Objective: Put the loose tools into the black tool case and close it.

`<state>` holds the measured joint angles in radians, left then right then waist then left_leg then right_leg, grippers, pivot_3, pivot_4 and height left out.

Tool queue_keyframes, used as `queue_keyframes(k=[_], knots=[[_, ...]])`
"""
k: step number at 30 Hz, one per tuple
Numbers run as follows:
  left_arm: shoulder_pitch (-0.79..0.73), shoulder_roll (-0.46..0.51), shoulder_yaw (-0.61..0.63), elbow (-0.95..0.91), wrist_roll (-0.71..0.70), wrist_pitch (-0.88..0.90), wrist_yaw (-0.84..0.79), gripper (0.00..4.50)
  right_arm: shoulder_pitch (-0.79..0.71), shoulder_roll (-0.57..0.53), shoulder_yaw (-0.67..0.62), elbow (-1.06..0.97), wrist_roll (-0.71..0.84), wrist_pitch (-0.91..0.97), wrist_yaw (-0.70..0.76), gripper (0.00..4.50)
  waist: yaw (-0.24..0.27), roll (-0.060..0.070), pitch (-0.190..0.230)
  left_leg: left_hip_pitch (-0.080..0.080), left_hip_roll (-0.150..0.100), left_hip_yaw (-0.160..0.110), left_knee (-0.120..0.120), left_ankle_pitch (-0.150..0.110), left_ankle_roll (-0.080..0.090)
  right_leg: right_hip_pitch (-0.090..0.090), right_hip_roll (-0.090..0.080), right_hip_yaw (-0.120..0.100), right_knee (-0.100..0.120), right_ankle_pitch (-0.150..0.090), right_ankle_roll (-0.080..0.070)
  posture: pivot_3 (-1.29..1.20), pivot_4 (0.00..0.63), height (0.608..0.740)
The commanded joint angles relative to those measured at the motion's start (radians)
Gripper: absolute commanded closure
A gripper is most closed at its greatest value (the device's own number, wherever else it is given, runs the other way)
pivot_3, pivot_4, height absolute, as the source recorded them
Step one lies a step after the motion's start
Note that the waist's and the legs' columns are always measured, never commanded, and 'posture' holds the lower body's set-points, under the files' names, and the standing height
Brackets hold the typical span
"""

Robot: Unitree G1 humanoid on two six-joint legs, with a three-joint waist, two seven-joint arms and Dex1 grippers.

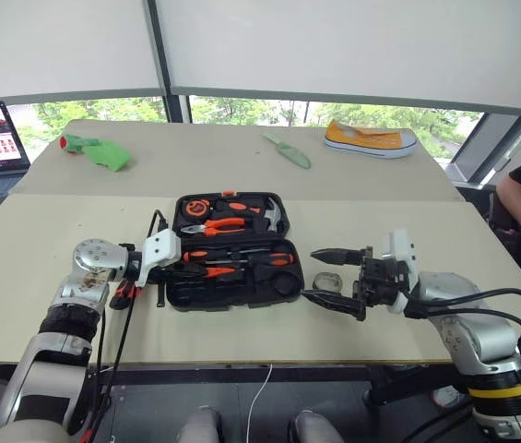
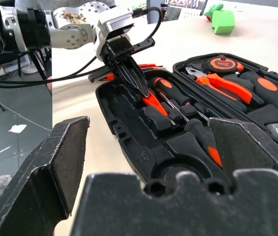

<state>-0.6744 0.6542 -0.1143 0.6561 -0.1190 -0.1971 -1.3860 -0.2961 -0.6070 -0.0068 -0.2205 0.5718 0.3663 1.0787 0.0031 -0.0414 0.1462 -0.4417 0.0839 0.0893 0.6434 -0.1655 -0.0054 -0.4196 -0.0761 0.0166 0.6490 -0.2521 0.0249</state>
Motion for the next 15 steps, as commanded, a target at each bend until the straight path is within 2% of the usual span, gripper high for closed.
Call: queue_keyframes(k=[1,4,7,9,11,15], knots=[[0.026,0.014,0.030,-0.073,-0.050,0.050,-0.022,4.47,0.001,-0.003,-0.014,-0.039,0.018,0.002,0.001,0.00,0.000,0.000,0.000,0.000,0.000,0.000,0.000,0.000,0.000,0.000,0.000,0.000,0.000,0.000,0.000,0.00,0.150,0.740],[0.073,0.032,0.101,-0.169,-0.135,0.093,-0.022,4.47,0.012,-0.006,-0.026,-0.042,0.018,-0.012,0.008,0.00,-0.001,0.000,0.000,-0.001,0.000,0.000,0.000,0.000,0.000,-0.001,0.000,0.000,0.000,0.000,0.000,0.00,0.150,0.740],[0.257,0.121,0.297,-0.383,-0.289,0.281,0.046,3.74,0.082,-0.039,-0.068,-0.033,-0.037,-0.118,0.034,0.00,-0.014,0.000,0.000,-0.002,0.001,0.000,0.000,0.000,0.000,-0.002,0.000,0.000,0.000,0.000,0.000,0.00,0.150,0.740],[0.410,0.171,0.426,-0.486,-0.343,0.383,0.107,2.97,0.114,-0.024,-0.124,-0.010,0.005,-0.205,0.090,0.00,-0.020,0.000,0.001,-0.002,0.001,0.000,-0.001,-0.002,0.001,-0.002,0.000,0.000,0.000,0.000,0.000,0.00,0.150,0.740],[0.518,0.200,0.502,-0.540,-0.361,0.428,0.145,2.22,0.127,-0.023,-0.144,0.007,0.010,-0.235,0.099,0.00,-0.022,0.002,0.001,0.000,0.001,0.000,-0.002,-0.002,0.001,-0.002,0.000,0.000,0.000,0.000,0.000,0.00,0.150,0.740],[0.796,0.199,0.745,-0.555,-0.337,0.431,0.248,0.69,0.159,-0.048,-0.163,0.087,-0.036,-0.379,0.193,0.00,-0.017,0.002,0.002,0.003,0.001,0.001,-0.002,-0.001,0.000,0.000,-0.001,0.000,-0.001,-0.002,0.000,0.00,0.150,0.740]])
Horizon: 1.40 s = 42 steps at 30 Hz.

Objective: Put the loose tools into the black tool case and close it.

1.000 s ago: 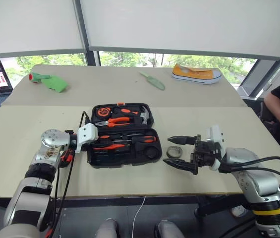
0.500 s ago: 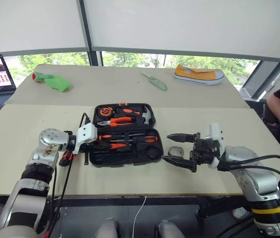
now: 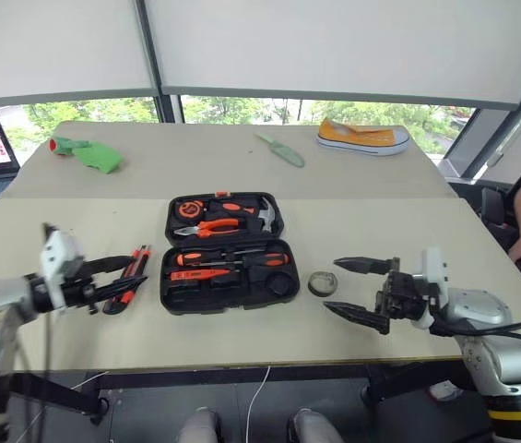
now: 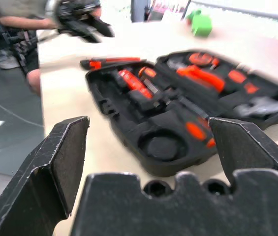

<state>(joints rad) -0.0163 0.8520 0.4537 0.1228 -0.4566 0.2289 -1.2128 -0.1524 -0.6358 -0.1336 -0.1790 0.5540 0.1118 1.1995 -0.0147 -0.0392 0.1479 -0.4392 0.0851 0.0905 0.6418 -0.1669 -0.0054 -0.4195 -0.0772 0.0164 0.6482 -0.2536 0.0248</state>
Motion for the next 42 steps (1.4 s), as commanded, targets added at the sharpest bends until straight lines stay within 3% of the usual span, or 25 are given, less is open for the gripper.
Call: queue_keyframes(k=[1,2,7,10,15,19,24,32,35,38,40,42], knots=[[0.186,-0.007,0.231,-0.011,0.000,0.003,0.103,0.38,0.019,-0.012,-0.045,0.064,-0.020,-0.152,0.076,0.00,0.001,-0.001,0.000,0.000,0.000,0.000,0.000,0.000,0.000,0.000,0.000,0.000,0.000,0.000,0.000,0.00,0.150,0.740],[0.234,-0.017,0.285,-0.002,-0.009,0.012,0.132,0.08,0.019,-0.002,-0.052,0.087,-0.027,-0.184,0.072,0.00,0.002,-0.002,0.000,0.001,0.001,0.000,0.000,0.000,0.000,0.000,-0.001,-0.001,0.000,-0.001,-0.002,0.00,0.150,0.740],[0.412,-0.067,0.438,-0.017,-0.032,0.067,0.212,0.08,0.042,0.019,-0.050,0.135,-0.032,-0.261,0.087,0.00,0.011,-0.002,0.000,0.002,0.001,0.001,0.000,-0.005,-0.009,-0.003,-0.003,-0.003,-0.001,-0.004,-0.007,0.00,0.150,0.740],[0.453,-0.081,0.441,-0.074,-0.056,0.113,0.231,0.08,0.047,0.040,-0.039,0.133,-0.017,-0.278,0.093,0.00,0.015,-0.002,0.000,0.003,0.000,0.002,0.000,-0.006,-0.009,-0.002,-0.005,-0.004,-0.001,-0.004,-0.008,0.00,0.150,0.740],[0.377,-0.074,0.351,-0.252,-0.157,0.298,0.306,0.08,-0.004,0.078,-0.015,0.069,0.027,-0.195,0.038,0.00,0.026,-0.001,0.000,0.003,0.000,0.002,0.000,-0.006,-0.011,-0.003,-0.007,-0.005,-0.001,-0.004,-0.008,0.00,0.150,0.740],[0.289,0.021,0.175,-0.372,-0.097,0.490,0.426,0.08,-0.049,0.065,0.016,-0.017,0.042,-0.116,0.002,0.00,0.025,-0.002,0.000,0.003,-0.001,0.004,0.000,-0.006,-0.011,-0.003,-0.008,-0.005,-0.001,-0.002,-0.009,0.00,0.150,0.740],[-0.014,-0.021,-0.037,-0.332,-0.105,0.716,0.608,0.08,-0.179,0.046,0.051,-0.020,0.011,-0.025,-0.065,0.00,0.024,-0.001,0.000,0.001,-0.001,0.004,0.000,-0.005,-0.010,-0.001,-0.005,-0.003,0.000,0.000,-0.006,0.00,0.150,0.740],[-0.213,-0.121,-0.211,-0.235,-0.010,0.742,0.733,0.08,-0.209,0.029,0.076,-0.027,0.027,0.019,-0.042,0.00,0.024,-0.002,0.000,0.000,0.000,0.001,-0.002,-0.001,-0.004,-0.002,0.001,0.000,0.000,0.001,-0.003,0.00,0.150,0.740],[-0.235,-0.148,-0.235,-0.228,0.021,0.751,0.778,0.79,-0.203,0.021,0.067,-0.056,0.066,0.044,-0.020,0.00,0.026,-0.002,0.000,0.000,0.000,0.001,-0.002,-0.001,-0.004,-0.001,0.000,0.000,0.000,0.001,-0.002,0.00,0.150,0.740],[-0.244,-0.153,-0.234,-0.238,0.021,0.737,0.766,1.88,-0.208,0.024,0.055,-0.071,0.092,0.056,-0.019,0.00,0.027,-0.002,0.000,0.000,0.000,0.001,-0.002,-0.001,-0.005,-0.001,0.000,0.000,0.000,0.001,-0.002,0.00,0.150,0.740],[-0.248,-0.110,-0.213,-0.246,0.029,0.680,0.715,2.56,-0.203,0.017,0.051,-0.078,0.092,0.058,-0.019,0.00,0.027,-0.002,0.000,0.000,0.000,0.001,-0.002,0.000,-0.005,-0.001,0.000,0.000,0.000,0.001,-0.002,0.00,0.150,0.740],[-0.246,-0.069,-0.196,-0.247,0.027,0.640,0.658,2.81,-0.196,0.011,0.046,-0.082,0.088,0.057,-0.021,0.00,0.026,-0.003,0.001,0.000,0.000,0.001,-0.001,0.000,-0.006,-0.001,0.000,0.000,0.000,0.001,-0.002,0.00,0.150,0.740]])
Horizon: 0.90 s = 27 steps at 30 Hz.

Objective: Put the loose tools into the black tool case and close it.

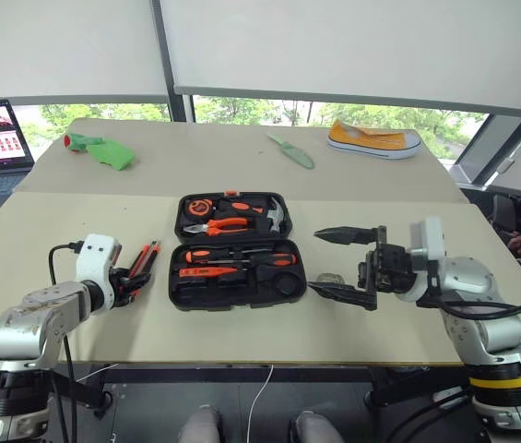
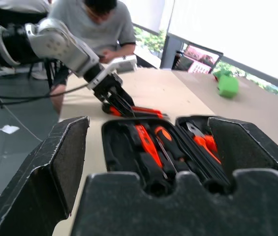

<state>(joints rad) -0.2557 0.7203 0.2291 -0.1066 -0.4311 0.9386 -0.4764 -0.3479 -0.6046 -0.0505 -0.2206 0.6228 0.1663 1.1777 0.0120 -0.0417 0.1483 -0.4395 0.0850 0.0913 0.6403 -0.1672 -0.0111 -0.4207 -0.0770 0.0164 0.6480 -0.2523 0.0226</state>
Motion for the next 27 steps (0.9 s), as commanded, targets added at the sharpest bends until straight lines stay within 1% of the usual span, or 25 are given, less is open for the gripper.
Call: queue_keyframes(k=[1,3,5,6,7,9,11,12,14,15,17,19,22,27], knots=[[0.001,0.110,0.037,-0.007,-0.008,-0.097,-0.151,2.81,0.009,-0.029,-0.044,-0.042,0.019,0.005,0.000,0.00,-0.001,-0.001,0.001,0.000,0.000,0.000,0.000,0.000,0.000,0.000,0.000,0.000,0.000,0.000,0.000,0.00,0.150,0.740],[0.005,0.191,0.054,0.035,-0.017,-0.175,-0.285,2.81,0.028,-0.046,-0.059,-0.045,0.018,0.007,-0.002,0.00,-0.002,-0.002,0.001,0.000,0.001,0.000,0.000,0.000,0.000,-0.001,0.000,0.000,0.000,0.000,-0.001,0.00,0.150,0.740],[0.005,0.258,0.029,0.088,-0.004,-0.361,-0.483,2.81,0.052,-0.066,-0.078,-0.049,0.022,0.011,-0.002,0.00,-0.002,-0.002,0.001,0.000,0.001,0.001,-0.001,0.000,0.000,-0.001,0.000,0.000,0.000,-0.001,-0.001,0.00,0.150,0.740],[-0.002,0.280,-0.007,0.098,0.006,-0.494,-0.612,2.81,0.069,-0.084,-0.092,-0.050,0.023,0.012,0.005,0.00,-0.002,-0.002,0.002,0.000,0.001,0.001,-0.001,0.000,0.000,-0.001,0.000,-0.001,-0.001,-0.001,-0.001,0.00,0.150,0.740],[-0.015,0.293,-0.041,0.101,0.012,-0.582,-0.704,2.81,0.086,-0.103,-0.104,-0.049,0.019,0.011,0.017,0.00,0.001,-0.001,0.002,0.000,0.000,0.001,-0.001,0.000,0.000,-0.002,-0.001,-0.001,-0.001,-0.001,-0.002,0.00,0.150,0.740],[-0.061,0.298,-0.118,0.072,-0.001,-0.627,-0.830,2.81,0.123,-0.145,-0.122,-0.040,0.003,0.002,0.043,0.00,0.010,0.000,0.003,-0.001,0.000,0.002,-0.001,-0.001,-0.001,-0.001,-0.003,-0.002,-0.002,-0.003,-0.004,0.00,0.150,0.740],[-0.124,0.279,-0.200,0.058,0.009,-0.636,-0.899,2.81,0.146,-0.171,-0.133,-0.032,-0.002,0.005,0.051,0.00,0.014,-0.001,0.002,-0.002,-0.001,0.003,-0.001,-0.004,-0.006,-0.001,-0.004,-0.002,-0.003,-0.004,-0.007,0.00,0.150,0.740],[-0.155,0.269,-0.241,0.063,0.033,-0.648,-0.919,2.81,0.152,-0.177,-0.136,-0.030,-0.002,0.006,0.052,0.00,0.013,-0.001,0.002,-0.002,-0.001,0.003,-0.001,-0.003,-0.005,-0.001,-0.004,-0.001,-0.003,-0.004,-0.007,0.00,0.150,0.740],[-0.227,0.237,-0.335,0.108,0.129,-0.702,-0.923,2.81,0.162,-0.179,-0.140,-0.032,-0.002,0.007,0.048,0.00,0.013,-0.001,0.002,-0.002,0.000,0.003,0.001,0.000,0.000,0.000,-0.002,0.000,-0.002,-0.003,-0.005,0.00,0.150,0.740],[-0.259,0.217,-0.376,0.130,0.176,-0.700,-0.900,2.81,0.170,-0.183,-0.138,-0.036,-0.009,0.002,0.049,0.00,0.011,0.000,0.002,-0.002,0.000,0.003,0.002,0.000,0.000,0.000,-0.001,0.000,-0.002,-0.002,-0.003,0.00,0.150,0.740],[-0.304,0.173,-0.427,0.140,0.225,-0.681,-0.862,2.81,0.191,-0.192,-0.138,-0.051,-0.021,-0.007,0.056,0.00,0.010,0.000,0.002,-0.002,0.000,0.001,0.002,0.000,0.000,0.000,0.000,0.001,-0.001,-0.001,0.001,0.00,0.150,0.740],[-0.331,0.133,-0.460,0.128,0.247,-0.657,-0.845,2.81,0.211,-0.193,-0.151,-0.068,-0.015,0.000,0.049,0.00,0.005,0.000,0.002,-0.002,0.000,0.000,0.003,0.000,0.001,0.000,0.001,0.001,-0.001,0.000,0.002,0.00,0.150,0.740],[-0.336,0.103,-0.487,0.123,0.271,-0.654,-0.844,2.81,0.232,-0.196,-0.161,-0.087,-0.012,0.007,0.037,0.00,-0.002,0.000,0.002,-0.003,-0.001,0.000,0.003,0.000,0.002,0.000,0.001,0.002,-0.001,-0.001,0.003,0.00,0.150,0.740],[-0.326,0.088,-0.516,0.138,0.309,-0.707,-0.853,2.81,0.258,-0.191,-0.174,-0.117,-0.005,0.017,0.010,0.00,-0.001,0.000,0.002,-0.003,-0.001,-0.001,0.003,0.000,0.002,0.000,0.001,0.002,0.000,-0.001,0.003,0.00,0.150,0.740]])
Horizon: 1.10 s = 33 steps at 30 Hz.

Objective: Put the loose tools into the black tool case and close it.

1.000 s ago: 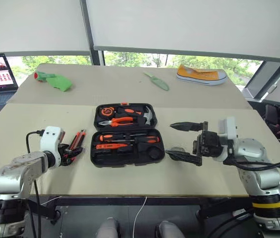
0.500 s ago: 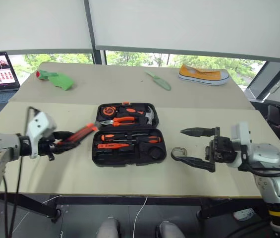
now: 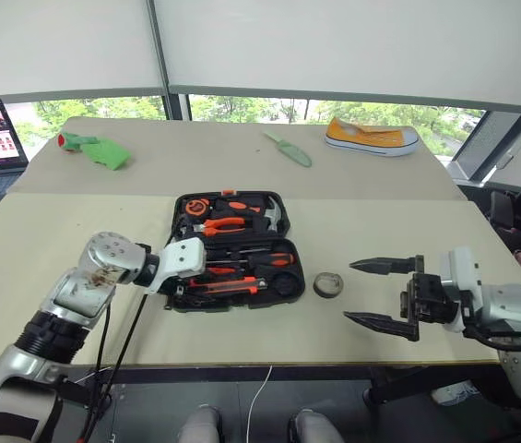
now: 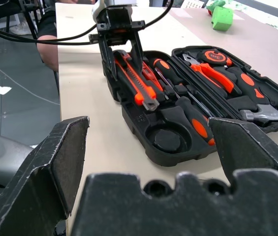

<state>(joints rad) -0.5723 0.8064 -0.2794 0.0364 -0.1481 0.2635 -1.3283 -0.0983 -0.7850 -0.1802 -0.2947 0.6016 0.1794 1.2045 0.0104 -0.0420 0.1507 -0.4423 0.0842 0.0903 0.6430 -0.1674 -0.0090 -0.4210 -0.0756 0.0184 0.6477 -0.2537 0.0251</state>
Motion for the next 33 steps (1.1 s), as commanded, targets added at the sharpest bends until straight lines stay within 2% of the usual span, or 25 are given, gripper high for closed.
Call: queue_keyframes(k=[1,9,11,12,16,21,25,29,33], knots=[[-0.012,0.001,-0.009,0.005,0.037,-0.042,0.002,2.81,0.012,-0.010,-0.046,-0.046,0.018,0.004,-0.021,0.00,0.001,0.000,0.000,0.000,0.000,0.000,0.001,0.000,0.000,0.000,0.000,0.000,0.000,0.000,0.000,0.00,0.150,0.740],[-0.034,-0.022,0.005,0.033,0.045,-0.052,-0.001,2.81,0.018,0.000,-0.043,-0.062,0.028,0.013,-0.051,0.00,0.002,0.000,0.000,0.000,0.000,0.000,0.002,0.000,0.000,0.001,0.000,0.000,0.000,0.000,0.000,0.00,0.150,0.740],[-0.031,-0.062,0.029,0.032,0.009,-0.063,0.016,1.79,0.014,0.002,-0.040,-0.059,0.029,0.013,-0.054,0.00,0.002,0.000,0.000,0.000,0.000,0.000,0.002,0.000,0.000,0.001,0.000,0.000,0.000,0.000,0.000,0.00,0.150,0.740],[-0.028,-0.073,0.035,0.021,-0.013,-0.041,0.009,1.59,0.013,0.002,-0.038,-0.058,0.029,0.013,-0.056,0.00,0.003,0.000,0.000,0.000,0.000,0.000,0.002,0.000,0.000,0.001,0.000,0.000,0.000,0.000,0.000,0.00,0.150,0.740],[-0.023,-0.099,0.058,0.043,-0.016,-0.120,0.018,0.13,0.008,0.003,-0.034,-0.055,0.035,0.017,-0.060,0.00,0.003,0.000,0.000,0.000,0.000,0.000,0.002,0.000,0.000,0.002,-0.001,0.000,0.000,0.000,0.001,0.00,0.150,0.740],[-0.025,-0.111,0.130,0.091,-0.086,-0.163,0.007,0.13,0.007,0.002,-0.038,-0.051,0.036,0.022,-0.063,0.00,-0.001,0.000,0.000,0.000,0.000,-0.001,0.002,0.000,0.000,0.001,0.000,0.000,0.000,0.000,0.000,0.00,0.150,0.740],[-0.011,-0.140,0.169,0.103,-0.130,-0.162,0.015,1.24,0.004,0.016,-0.033,-0.050,0.033,0.024,-0.076,0.00,0.002,0.000,0.000,0.000,0.000,-0.001,0.002,0.000,0.000,0.002,0.000,0.000,0.000,0.000,0.001,0.00,0.150,0.740],[0.034,-0.152,0.154,0.113,-0.105,-0.174,0.037,2.80,0.014,0.036,-0.027,-0.056,0.030,0.025,-0.092,0.00,0.002,0.000,0.000,0.000,-0.001,-0.001,0.002,0.000,0.000,0.002,0.000,0.000,0.000,0.000,0.001,0.00,0.150,0.740],[0.052,-0.160,0.136,0.118,-0.093,-0.136,0.053,4.14,0.023,0.044,-0.028,-0.058,0.033,0.031,-0.102,0.00,0.002,0.000,0.000,0.000,0.000,-0.001,0.002,0.000,0.000,0.002,0.000,0.000,0.000,0.000,0.001,0.00,0.150,0.740]])
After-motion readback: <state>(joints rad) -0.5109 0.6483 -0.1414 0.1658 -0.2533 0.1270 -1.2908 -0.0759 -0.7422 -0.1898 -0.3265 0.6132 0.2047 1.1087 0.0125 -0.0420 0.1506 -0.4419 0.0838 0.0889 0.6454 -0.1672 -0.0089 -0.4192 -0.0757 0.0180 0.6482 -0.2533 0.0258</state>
